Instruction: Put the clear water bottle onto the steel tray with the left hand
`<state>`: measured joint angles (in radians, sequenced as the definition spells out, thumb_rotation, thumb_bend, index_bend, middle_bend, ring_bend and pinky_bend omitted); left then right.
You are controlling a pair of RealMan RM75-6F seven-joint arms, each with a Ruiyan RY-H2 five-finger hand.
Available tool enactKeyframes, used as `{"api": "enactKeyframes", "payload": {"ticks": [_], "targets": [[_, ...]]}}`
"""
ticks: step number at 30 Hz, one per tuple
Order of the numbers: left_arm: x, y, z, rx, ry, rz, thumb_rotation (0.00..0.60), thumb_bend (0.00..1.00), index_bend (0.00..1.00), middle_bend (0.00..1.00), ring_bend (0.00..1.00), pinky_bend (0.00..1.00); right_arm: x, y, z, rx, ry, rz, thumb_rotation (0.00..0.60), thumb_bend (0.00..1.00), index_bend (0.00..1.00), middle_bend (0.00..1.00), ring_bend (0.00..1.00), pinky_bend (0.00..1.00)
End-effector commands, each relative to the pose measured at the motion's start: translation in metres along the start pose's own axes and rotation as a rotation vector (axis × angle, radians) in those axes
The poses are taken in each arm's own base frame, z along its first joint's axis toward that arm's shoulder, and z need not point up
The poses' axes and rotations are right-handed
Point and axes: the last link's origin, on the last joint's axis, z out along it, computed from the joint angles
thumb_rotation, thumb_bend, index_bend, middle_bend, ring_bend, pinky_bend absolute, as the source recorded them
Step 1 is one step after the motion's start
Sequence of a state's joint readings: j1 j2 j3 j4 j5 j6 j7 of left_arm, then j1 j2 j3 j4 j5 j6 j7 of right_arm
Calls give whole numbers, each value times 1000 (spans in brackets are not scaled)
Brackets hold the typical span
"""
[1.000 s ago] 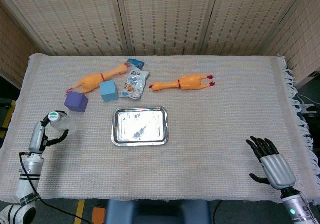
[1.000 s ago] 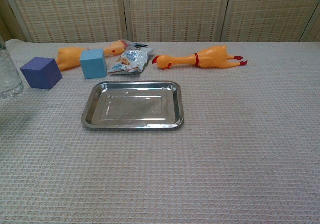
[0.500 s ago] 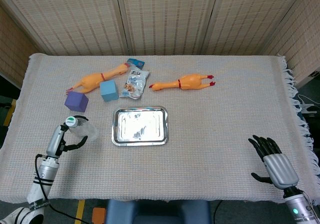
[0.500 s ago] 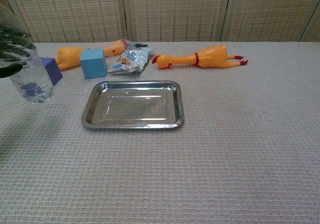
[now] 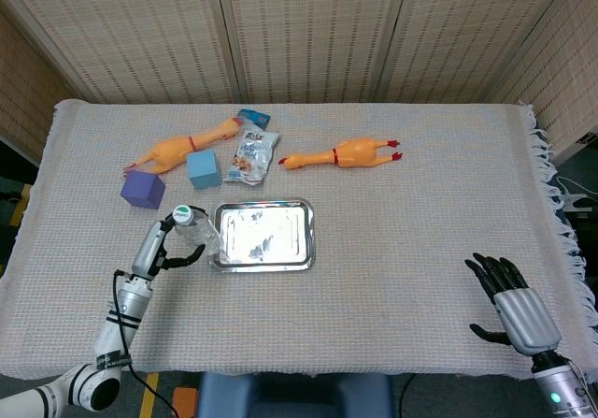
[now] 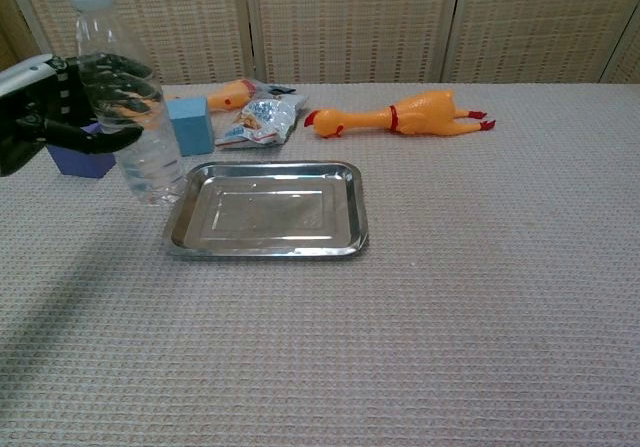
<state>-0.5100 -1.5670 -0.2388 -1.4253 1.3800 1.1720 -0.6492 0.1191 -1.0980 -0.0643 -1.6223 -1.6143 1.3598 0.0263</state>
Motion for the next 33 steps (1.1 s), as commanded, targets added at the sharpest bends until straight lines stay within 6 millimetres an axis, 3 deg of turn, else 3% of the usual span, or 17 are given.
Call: {"api": "enactKeyframes", "payload": {"ticks": [1, 9, 22, 26, 29, 33], "targets": [[-27, 1, 27, 4, -27, 38, 600, 547, 353, 353, 232, 488, 0, 1, 1, -3, 0, 0, 600, 65, 0, 0, 0, 0], [-60, -3, 50, 2, -71, 73, 600, 546, 353, 347, 223, 477, 2, 5, 3, -26, 1, 2, 600, 65, 0, 0, 0, 0], [-84, -6, 52, 43, -126, 112, 600, 527, 289, 284, 154, 388, 4, 6, 3, -23, 5, 18, 600, 66, 0, 0, 0, 0], [-83, -8, 52, 40, -113, 135, 600, 507, 160, 218, 86, 238, 4, 6, 3, -22, 1, 16, 600, 65, 0, 0, 0, 0], [-81, -9, 51, 33, -99, 146, 600, 475, 36, 112, 18, 173, 4, 7, 4, -22, 0, 16, 600, 65, 0, 0, 0, 0], [-79, -8, 52, 38, -97, 128, 600, 446, 0, 2, 0, 119, 4, 7, 4, -24, 0, 17, 600, 65, 0, 0, 0, 0]]}}
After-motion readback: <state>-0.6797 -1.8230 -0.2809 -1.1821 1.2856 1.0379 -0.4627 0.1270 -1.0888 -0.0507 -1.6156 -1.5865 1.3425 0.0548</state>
